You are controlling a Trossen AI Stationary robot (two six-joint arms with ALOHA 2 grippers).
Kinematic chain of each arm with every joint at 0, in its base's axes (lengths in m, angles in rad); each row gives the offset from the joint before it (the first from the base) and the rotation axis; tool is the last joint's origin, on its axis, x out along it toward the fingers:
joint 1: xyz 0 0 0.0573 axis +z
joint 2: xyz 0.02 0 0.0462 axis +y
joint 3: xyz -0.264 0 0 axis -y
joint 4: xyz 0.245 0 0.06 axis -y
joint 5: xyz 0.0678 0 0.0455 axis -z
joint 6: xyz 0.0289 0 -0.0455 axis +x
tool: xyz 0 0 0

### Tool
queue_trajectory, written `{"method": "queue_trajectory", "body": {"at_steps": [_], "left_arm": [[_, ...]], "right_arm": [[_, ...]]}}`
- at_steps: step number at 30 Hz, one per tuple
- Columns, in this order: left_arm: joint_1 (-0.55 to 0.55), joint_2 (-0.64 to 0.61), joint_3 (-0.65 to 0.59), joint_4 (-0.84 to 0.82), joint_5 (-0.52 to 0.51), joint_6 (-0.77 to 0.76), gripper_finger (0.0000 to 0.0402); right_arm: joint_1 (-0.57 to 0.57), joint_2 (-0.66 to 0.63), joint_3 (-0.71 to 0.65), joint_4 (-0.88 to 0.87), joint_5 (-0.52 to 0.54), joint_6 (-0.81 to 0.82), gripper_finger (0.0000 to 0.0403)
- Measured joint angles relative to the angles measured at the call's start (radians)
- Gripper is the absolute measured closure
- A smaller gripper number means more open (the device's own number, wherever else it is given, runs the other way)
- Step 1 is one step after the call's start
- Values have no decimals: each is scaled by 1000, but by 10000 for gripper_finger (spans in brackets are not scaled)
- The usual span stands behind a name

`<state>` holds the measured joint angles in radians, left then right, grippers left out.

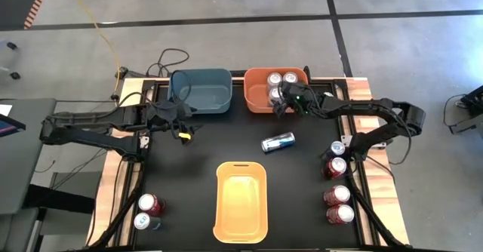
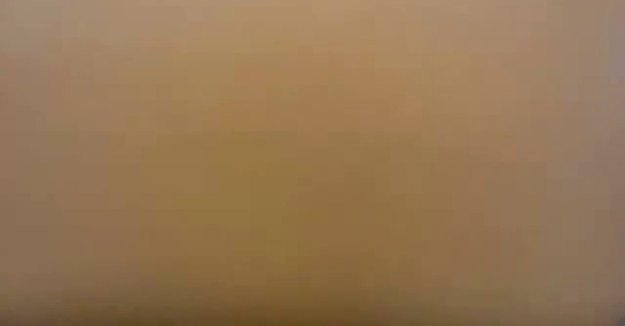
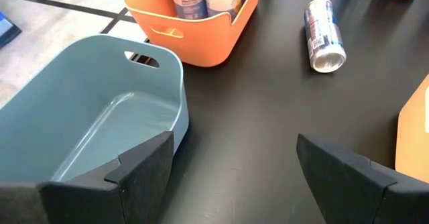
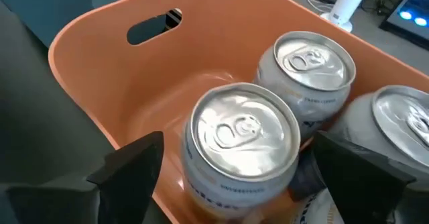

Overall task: Sort soda cans
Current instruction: Put the blue white soda can into the orange bin, then put the blue soda can into the blue bin

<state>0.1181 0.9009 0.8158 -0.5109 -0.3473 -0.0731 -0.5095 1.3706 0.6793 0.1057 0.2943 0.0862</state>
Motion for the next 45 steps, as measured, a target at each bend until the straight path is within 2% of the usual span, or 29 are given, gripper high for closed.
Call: {"method": "queue_trajectory", "body": {"at_steps": [11, 16, 22, 30, 35, 41, 45], "left_arm": [[0, 0, 0, -1, 0, -1, 94], [0, 0, 0, -21, -1, -12, 94], [0, 0, 0, -14, -2, -11, 94], [0, 0, 0, -14, -12, -15, 94], [0, 0, 0, -14, -26, -14, 94], [0, 0, 0, -13, -29, -15, 94], [0, 0, 0, -13, -29, -16, 94]], "right_arm": [[21, -137, -1, -18, 11, 20, 11], [-5, -218, 1, -224, 200, 114, 18], [-30, -260, 1, -322, 234, 135, 34], [-73, -250, 2, -414, 434, 149, 80], [-98, -250, 2, -468, 432, 142, 92], [-79, -250, 2, -453, 315, 97, 92], [-59, -250, 2, -441, 309, 86, 92]]}}
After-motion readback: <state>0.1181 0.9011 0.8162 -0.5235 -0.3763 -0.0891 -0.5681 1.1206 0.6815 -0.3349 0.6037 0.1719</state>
